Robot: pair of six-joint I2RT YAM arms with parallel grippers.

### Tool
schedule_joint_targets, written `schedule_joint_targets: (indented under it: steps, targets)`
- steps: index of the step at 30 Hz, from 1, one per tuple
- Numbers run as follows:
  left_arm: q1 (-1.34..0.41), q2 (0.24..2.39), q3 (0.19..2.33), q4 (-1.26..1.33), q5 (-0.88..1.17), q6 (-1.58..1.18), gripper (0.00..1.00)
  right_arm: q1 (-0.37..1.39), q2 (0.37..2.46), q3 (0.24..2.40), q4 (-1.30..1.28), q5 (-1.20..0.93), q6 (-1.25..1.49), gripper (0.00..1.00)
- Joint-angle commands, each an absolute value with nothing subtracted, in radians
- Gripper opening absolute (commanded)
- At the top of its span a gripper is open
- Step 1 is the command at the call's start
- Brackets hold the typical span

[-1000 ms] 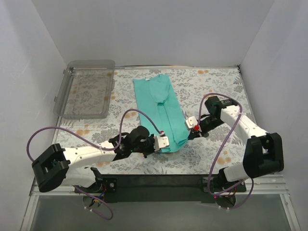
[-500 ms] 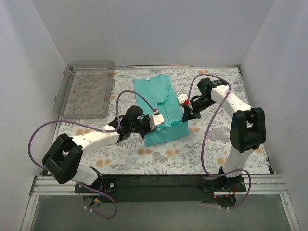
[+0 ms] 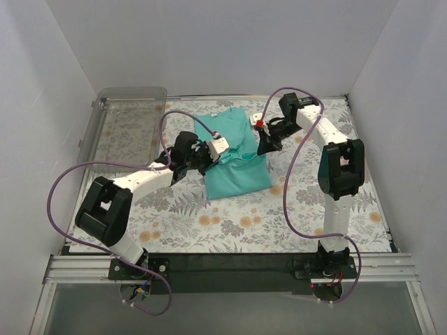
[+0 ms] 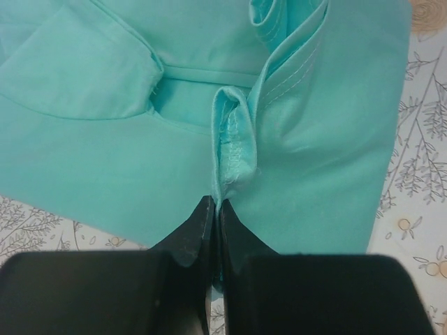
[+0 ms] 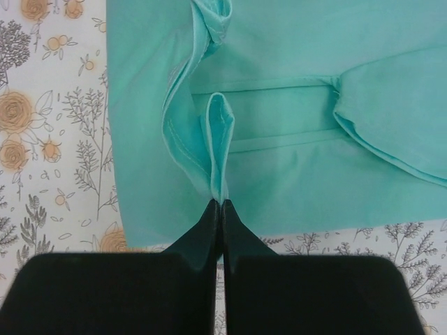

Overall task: Fold and stack the t-shirts
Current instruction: Fold the tshirt

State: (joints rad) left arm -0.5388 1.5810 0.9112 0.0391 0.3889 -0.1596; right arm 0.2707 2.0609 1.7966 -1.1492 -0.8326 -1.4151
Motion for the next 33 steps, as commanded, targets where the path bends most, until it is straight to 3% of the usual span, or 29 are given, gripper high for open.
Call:
schedule_joint_targets:
  steps: [1,14,33]
  targets:
    - [-0.517,1.597,0.971,0.077,0.413,-0.143,0.0,0.278,2.097,1.896,-1.151,-0.848,-1.35,0.01]
    - [-0.454,1.677,1.034,0.109,0.393,-0.14,0.0,0.276,2.223,2.082,-1.075,-0.83,-1.201,0.01]
    - [-0.408,1.824,1.137,0.114,0.379,-0.147,0.0,0.284,2.276,2.098,-0.868,-0.781,-1.016,0.01]
